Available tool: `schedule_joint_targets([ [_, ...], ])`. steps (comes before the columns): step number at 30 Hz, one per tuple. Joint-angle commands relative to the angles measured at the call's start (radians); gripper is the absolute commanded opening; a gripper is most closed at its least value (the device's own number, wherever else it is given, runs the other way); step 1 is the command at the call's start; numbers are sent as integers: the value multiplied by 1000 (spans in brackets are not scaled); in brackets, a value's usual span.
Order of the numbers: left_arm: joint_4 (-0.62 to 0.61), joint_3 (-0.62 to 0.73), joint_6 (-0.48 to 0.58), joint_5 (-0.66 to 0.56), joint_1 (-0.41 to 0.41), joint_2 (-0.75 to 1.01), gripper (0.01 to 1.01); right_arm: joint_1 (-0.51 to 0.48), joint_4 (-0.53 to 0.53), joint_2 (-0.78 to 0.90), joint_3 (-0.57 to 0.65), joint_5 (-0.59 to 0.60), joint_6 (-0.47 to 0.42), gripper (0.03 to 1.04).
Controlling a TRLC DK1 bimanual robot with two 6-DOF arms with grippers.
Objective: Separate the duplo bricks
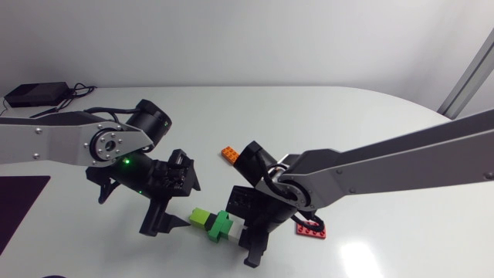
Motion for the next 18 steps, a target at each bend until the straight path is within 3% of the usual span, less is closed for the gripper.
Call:
schedule_joint_targets([
  [1,6,-30,37,12,12,16,975,6,8,23,12,6,-4,315],
  [2,6,-30,45,12,13,19,975,6,8,24,13,6,-5,264],
  [5,9,-32,57,12,23,31,975,6,2,24,16,14,-19,236],
  [18,-31,-51,113,68,46,21,975,-61,-42,-89,-8,38,-103,225],
])
